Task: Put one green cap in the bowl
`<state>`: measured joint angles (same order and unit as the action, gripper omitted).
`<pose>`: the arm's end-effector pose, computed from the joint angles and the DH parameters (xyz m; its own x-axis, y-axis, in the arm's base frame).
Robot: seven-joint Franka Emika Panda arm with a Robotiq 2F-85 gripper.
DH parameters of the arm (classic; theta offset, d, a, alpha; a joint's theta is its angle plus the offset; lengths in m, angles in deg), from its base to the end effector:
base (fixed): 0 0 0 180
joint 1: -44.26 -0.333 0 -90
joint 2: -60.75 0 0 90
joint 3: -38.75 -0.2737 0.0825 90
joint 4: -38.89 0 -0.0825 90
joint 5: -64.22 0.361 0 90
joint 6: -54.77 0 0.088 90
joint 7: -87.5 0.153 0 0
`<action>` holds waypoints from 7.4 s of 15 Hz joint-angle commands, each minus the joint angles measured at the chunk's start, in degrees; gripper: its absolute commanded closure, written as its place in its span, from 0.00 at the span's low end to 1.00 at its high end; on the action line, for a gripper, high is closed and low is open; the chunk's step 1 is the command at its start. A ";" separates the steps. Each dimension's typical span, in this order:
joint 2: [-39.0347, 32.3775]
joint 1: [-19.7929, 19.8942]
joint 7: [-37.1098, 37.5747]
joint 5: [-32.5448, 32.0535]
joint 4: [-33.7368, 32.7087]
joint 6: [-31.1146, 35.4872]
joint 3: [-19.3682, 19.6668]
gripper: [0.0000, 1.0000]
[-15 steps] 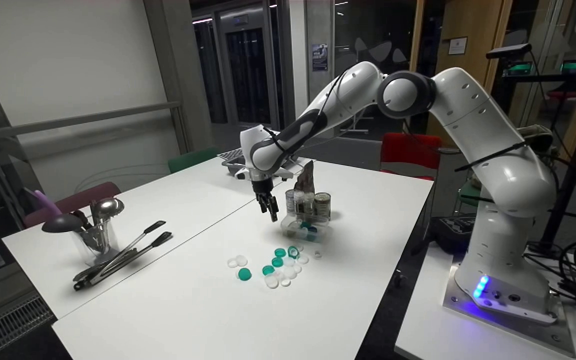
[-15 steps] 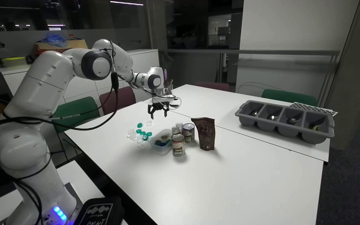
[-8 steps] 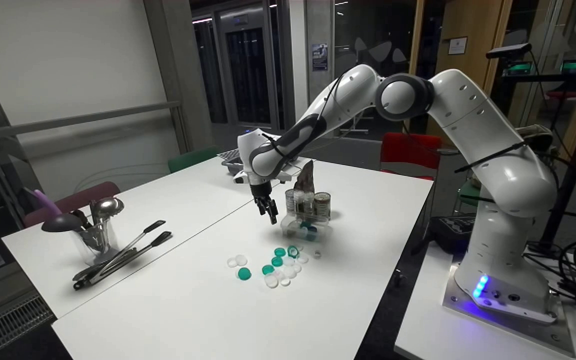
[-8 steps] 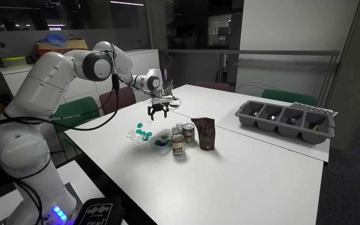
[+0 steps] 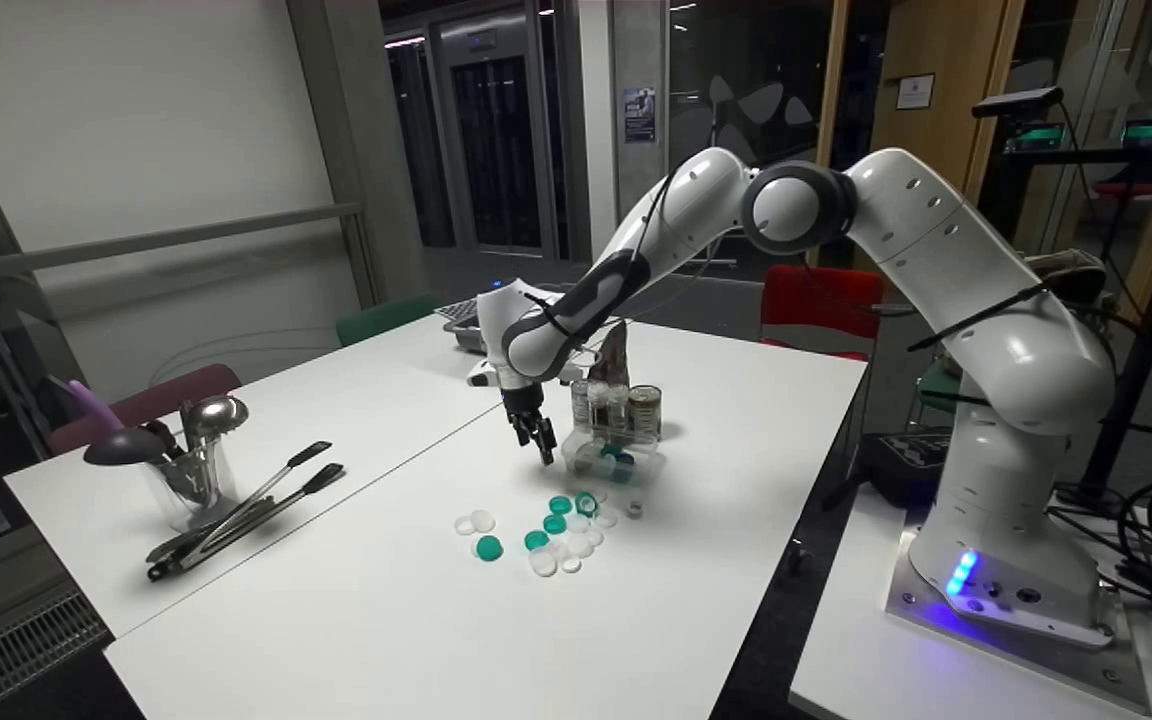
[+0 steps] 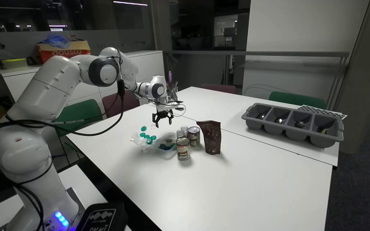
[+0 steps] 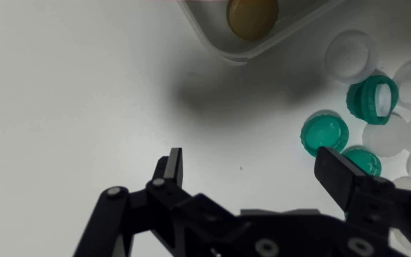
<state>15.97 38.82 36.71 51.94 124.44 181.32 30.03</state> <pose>0.6452 0.1383 0.1445 0.3370 0.9380 -0.0805 0.9409 -0.3387 -0.0074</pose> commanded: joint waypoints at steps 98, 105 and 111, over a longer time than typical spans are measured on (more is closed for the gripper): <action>7.37 0.81 18.17 -3.16 21.78 16.90 -1.56 0.32; 7.34 1.27 17.75 -3.06 21.76 17.10 -1.73 0.84; 7.80 1.27 17.96 -3.08 21.94 17.09 -1.74 1.00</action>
<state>21.37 39.19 55.10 48.82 143.81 196.80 28.77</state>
